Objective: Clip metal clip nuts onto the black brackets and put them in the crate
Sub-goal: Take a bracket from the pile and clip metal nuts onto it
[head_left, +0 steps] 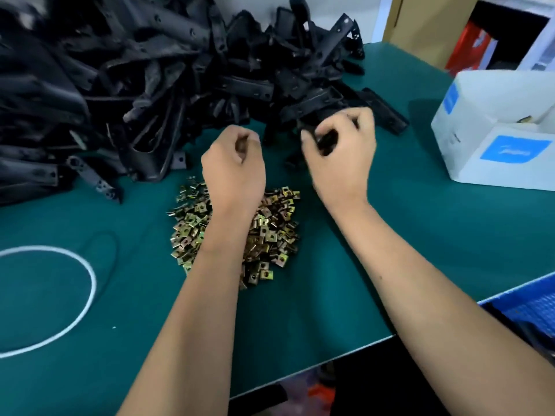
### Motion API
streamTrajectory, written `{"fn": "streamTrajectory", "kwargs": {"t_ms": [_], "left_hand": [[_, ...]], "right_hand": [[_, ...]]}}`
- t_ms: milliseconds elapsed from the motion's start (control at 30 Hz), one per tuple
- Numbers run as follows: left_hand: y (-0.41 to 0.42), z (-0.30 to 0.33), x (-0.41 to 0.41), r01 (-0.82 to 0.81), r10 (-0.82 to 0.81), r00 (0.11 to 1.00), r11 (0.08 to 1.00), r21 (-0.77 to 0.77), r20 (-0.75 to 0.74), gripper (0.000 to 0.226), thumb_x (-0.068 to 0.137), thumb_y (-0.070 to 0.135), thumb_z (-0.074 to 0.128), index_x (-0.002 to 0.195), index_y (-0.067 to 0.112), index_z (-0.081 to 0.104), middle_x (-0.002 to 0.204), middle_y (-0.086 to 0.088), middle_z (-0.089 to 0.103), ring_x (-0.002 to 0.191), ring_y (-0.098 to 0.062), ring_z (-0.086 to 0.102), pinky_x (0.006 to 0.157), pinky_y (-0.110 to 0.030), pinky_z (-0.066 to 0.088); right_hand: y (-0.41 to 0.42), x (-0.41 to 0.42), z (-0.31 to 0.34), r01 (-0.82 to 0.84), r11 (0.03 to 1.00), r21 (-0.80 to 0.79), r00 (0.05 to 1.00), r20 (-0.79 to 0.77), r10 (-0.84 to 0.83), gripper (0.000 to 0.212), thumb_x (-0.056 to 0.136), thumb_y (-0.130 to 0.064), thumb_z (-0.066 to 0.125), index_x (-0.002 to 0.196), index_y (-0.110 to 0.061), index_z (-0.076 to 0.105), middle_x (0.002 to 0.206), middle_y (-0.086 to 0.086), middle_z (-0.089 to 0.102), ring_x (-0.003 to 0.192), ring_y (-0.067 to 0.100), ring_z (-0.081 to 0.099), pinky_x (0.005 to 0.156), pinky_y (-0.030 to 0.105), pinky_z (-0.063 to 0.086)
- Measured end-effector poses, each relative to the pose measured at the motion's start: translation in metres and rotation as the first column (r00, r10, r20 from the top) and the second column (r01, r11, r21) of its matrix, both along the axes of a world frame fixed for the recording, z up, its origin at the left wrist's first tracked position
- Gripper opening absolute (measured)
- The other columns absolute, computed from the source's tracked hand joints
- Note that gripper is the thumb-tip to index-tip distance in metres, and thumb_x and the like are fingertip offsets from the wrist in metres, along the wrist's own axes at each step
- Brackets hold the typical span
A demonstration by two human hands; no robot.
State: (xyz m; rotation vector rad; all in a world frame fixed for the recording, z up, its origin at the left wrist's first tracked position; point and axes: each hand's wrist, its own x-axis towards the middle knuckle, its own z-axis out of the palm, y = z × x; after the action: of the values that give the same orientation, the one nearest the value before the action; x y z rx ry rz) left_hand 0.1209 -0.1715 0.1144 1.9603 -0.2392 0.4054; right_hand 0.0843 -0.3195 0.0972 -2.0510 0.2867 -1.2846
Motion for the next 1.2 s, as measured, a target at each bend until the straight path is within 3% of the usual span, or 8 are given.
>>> {"fn": "streamTrajectory", "kwargs": {"t_ms": [133, 300, 500, 700, 800, 900, 1033, 1200], "left_hand": [[0.005, 0.003, 0.002, 0.052, -0.053, 0.999, 0.996, -0.068, -0.008, 0.016, 0.099, 0.020, 0.059, 0.107, 0.022, 0.072, 0.090, 0.010, 0.070, 0.083, -0.006, 0.064, 0.083, -0.036, 0.057], [0.006, 0.006, 0.002, 0.253, -0.275, 0.942, 0.959, 0.131, 0.192, 0.058, 0.096, 0.015, 0.065, 0.151, 0.023, 0.048, 0.147, 0.000, 0.054, 0.138, -0.019, 0.045, 0.115, -0.038, 0.038], [0.012, 0.007, 0.002, 0.272, -0.319, 0.910, 0.941, 0.200, 0.263, 0.049, 0.093, 0.029, 0.065, 0.141, 0.019, 0.060, 0.132, 0.006, 0.067, 0.127, -0.014, 0.060, 0.107, -0.041, 0.049], [0.018, 0.017, 0.000, 0.284, -0.273, 0.930, 0.959, -0.010, 0.246, 0.023, 0.101, 0.033, 0.063, 0.112, 0.015, 0.072, 0.097, 0.007, 0.074, 0.092, -0.007, 0.069, 0.083, -0.033, 0.057], [0.030, 0.019, 0.008, 0.105, -0.091, 0.940, 0.994, -0.026, 0.330, 0.022, 0.099, 0.037, 0.065, 0.097, 0.015, 0.068, 0.080, 0.016, 0.063, 0.075, 0.004, 0.060, 0.068, -0.017, 0.046], [0.056, 0.016, 0.021, -0.050, 0.062, 0.932, 0.998, -0.042, 0.358, 0.031, 0.100, 0.037, 0.063, 0.100, 0.006, 0.060, 0.078, 0.020, 0.050, 0.071, 0.013, 0.052, 0.065, -0.008, 0.036], [0.086, 0.000, 0.030, -0.086, 0.077, 0.953, 0.996, 0.021, 0.292, 0.020, 0.110, 0.026, 0.044, 0.101, 0.009, 0.046, 0.079, 0.017, 0.041, 0.068, 0.012, 0.047, 0.064, -0.009, 0.033], [0.093, -0.016, 0.033, -0.115, 0.105, 0.962, 0.993, 0.025, 0.251, 0.034, 0.112, 0.024, 0.036, 0.100, -0.002, 0.057, 0.074, 0.017, 0.044, 0.066, 0.008, 0.049, 0.060, -0.011, 0.031]], "right_hand": [[-0.001, 0.001, 0.011, -0.058, 0.997, -0.052, 0.939, 0.335, 0.072, 0.026, 0.096, -0.020, 0.075, 0.086, 0.000, 0.063, 0.099, 0.015, 0.058, 0.088, 0.005, 0.057, 0.060, 0.024, 0.051], [0.028, -0.006, 0.020, -0.455, 0.866, 0.208, 0.845, 0.409, 0.346, 0.020, 0.106, -0.038, 0.055, 0.097, -0.021, 0.048, 0.084, 0.012, 0.062, 0.057, 0.028, 0.070, 0.044, 0.039, 0.056], [0.030, -0.002, 0.018, -0.546, 0.764, 0.344, 0.838, 0.215, 0.502, 0.025, 0.107, -0.032, 0.045, 0.085, -0.020, 0.047, 0.077, -0.010, 0.046, 0.071, 0.005, 0.045, 0.068, 0.027, 0.043], [0.029, -0.002, 0.016, -0.541, 0.362, 0.759, 0.690, 0.153, 0.708, 0.037, 0.103, -0.049, 0.055, 0.108, -0.012, 0.051, 0.091, 0.010, 0.075, 0.067, 0.032, 0.073, 0.050, 0.032, 0.054], [0.030, -0.001, 0.011, -0.526, 0.537, 0.659, 0.706, -0.015, 0.709, 0.028, 0.103, -0.048, 0.055, 0.106, -0.020, 0.055, 0.098, 0.005, 0.077, 0.072, 0.030, 0.073, 0.050, 0.033, 0.053], [0.019, 0.002, 0.005, -0.556, 0.800, 0.226, 0.671, -0.446, 0.593, 0.027, 0.096, -0.048, 0.069, 0.100, -0.021, 0.070, 0.092, -0.007, 0.072, 0.081, 0.013, 0.066, 0.069, 0.033, 0.051], [0.018, 0.002, 0.004, -0.665, 0.741, 0.094, 0.488, -0.696, 0.526, 0.027, 0.079, -0.045, 0.086, 0.094, -0.024, 0.079, 0.091, -0.018, 0.065, 0.084, -0.006, 0.056, 0.076, 0.010, 0.034], [0.020, 0.005, 0.001, -0.617, 0.785, 0.048, 0.578, -0.649, 0.494, 0.012, 0.086, -0.032, 0.083, 0.084, -0.021, 0.077, 0.077, -0.017, 0.069, 0.071, -0.010, 0.058, 0.067, 0.007, 0.037]]}}
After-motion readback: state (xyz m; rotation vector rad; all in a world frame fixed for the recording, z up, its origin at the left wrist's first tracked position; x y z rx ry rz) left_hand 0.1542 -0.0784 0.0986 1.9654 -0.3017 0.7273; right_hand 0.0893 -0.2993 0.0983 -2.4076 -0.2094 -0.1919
